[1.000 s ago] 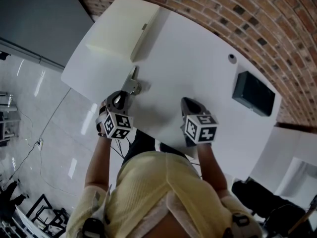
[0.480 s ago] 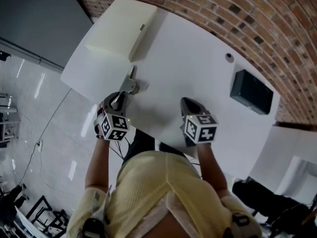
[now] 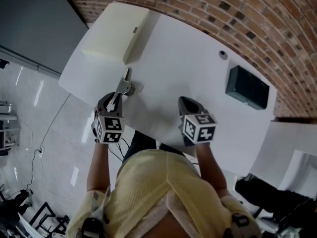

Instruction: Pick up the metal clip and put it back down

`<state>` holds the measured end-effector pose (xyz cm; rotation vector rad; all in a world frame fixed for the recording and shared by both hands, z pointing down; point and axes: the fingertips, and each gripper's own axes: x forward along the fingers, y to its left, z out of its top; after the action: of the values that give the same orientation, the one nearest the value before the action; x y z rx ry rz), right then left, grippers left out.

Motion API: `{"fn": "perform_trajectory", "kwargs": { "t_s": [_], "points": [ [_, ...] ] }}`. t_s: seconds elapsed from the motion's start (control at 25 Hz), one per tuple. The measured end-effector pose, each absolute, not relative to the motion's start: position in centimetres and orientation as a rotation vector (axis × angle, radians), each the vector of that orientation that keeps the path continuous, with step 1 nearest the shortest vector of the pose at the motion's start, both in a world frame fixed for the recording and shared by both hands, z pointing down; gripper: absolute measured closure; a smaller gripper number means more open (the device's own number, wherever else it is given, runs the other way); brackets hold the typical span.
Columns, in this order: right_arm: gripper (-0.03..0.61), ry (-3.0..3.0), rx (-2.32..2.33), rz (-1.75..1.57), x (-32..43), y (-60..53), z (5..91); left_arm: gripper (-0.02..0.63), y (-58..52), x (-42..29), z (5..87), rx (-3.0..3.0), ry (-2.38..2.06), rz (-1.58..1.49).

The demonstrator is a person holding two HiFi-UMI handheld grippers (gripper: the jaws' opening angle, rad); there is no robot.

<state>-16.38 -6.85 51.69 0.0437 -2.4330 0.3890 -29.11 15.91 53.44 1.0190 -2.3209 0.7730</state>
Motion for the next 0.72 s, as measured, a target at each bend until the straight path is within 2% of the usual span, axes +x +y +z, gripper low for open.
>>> {"fn": "perform_trajectory", "kwargs": {
  "t_s": [0.72],
  "points": [
    [0.574, -2.469, 0.065, 0.381, -16.1, -7.4, 50.7, 0.563, 13.9, -28.9, 49.2, 1.021, -2.322, 0.286]
  ]
}}
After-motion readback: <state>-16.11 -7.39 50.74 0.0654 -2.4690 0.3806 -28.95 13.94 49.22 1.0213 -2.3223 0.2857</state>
